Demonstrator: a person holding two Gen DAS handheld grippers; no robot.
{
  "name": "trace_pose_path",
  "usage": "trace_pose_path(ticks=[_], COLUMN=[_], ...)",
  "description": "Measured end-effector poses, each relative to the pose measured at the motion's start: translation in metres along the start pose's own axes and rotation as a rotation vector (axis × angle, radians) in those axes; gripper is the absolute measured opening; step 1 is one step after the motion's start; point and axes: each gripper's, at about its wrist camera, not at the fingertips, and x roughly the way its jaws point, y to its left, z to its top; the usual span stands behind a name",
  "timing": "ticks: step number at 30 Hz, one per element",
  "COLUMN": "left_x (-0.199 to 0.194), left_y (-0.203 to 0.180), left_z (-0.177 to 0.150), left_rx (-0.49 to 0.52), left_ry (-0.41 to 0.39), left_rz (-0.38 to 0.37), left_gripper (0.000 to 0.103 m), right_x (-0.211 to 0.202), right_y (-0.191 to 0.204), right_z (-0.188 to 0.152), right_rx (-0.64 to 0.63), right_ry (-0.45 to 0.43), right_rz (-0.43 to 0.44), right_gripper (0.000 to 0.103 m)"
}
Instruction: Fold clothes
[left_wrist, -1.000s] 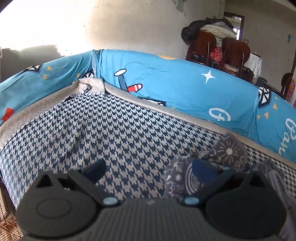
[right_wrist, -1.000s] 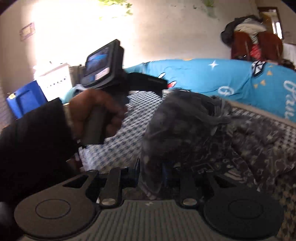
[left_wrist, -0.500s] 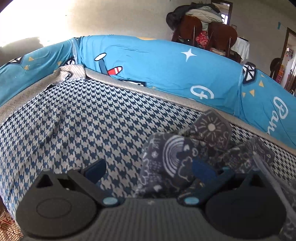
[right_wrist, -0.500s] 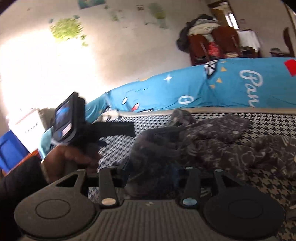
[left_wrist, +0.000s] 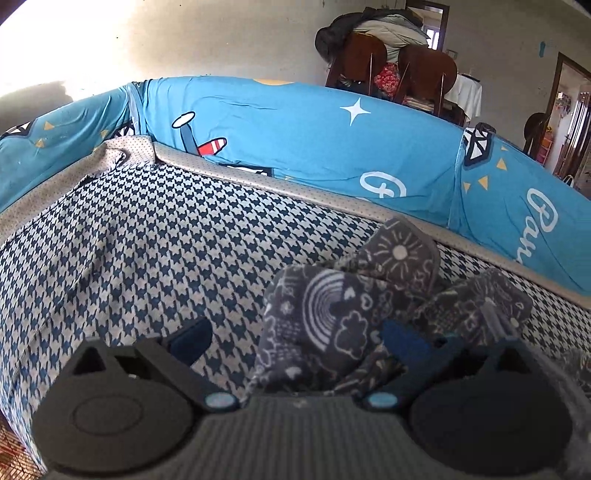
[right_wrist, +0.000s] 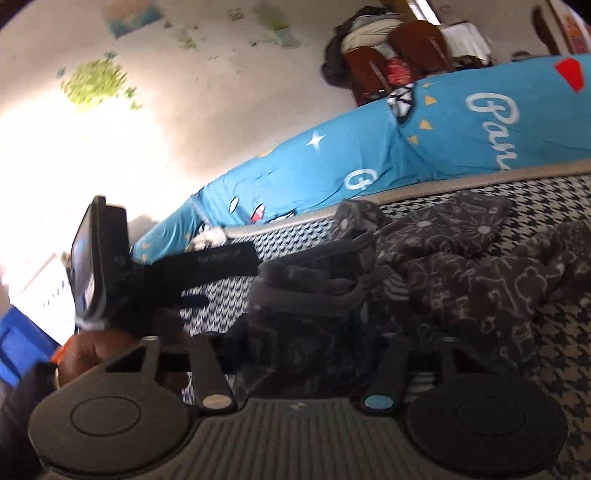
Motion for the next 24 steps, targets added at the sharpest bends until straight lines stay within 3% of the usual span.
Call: trace_pose_path(ticks=[2, 4, 11, 15, 21, 24], left_x=[-0.002, -0.003, -0.010, -0.012, -0.002, 0.009], left_y=[0.001, 0.001, 0.002, 0.003, -0.013, -0.023], left_z=[0.001, 0.002, 0.004, 0.003, -0.007, -0.017], left_rx=[-0.007, -0.015, -0.024, -0.030, 0.026, 0.060], left_ry=[-0.003, -0.006, -0.028, -0.036, 0.034, 0.088], left_rz=[-0.009, -0.018, -0.048, -0.061, -0.148, -0.123], left_gripper=[0.103, 0.103, 0.103, 0.103, 0.103, 0.103], right_x=[0.000, 0.000, -0.001, -0.006, -0.009, -0.017], right_y=[0.009, 0.016, 0.040, 0.038, 0.031, 0.024], right_z=[-0.006, -0.012, -0.043, -0.049, -0.049, -0.041], right_rx=[-0.069, -0.125, -0.336, -0.359, -0.372, -0.360], right_ry=[0.022, 0.053, 0.216, 0.271, 0.288, 0.269], right_rz=[0.027, 0.070, 0.207, 0.245, 0.222, 0.204], right_gripper=[0.036, 0.035, 0.036, 0.042, 0.041, 0.042])
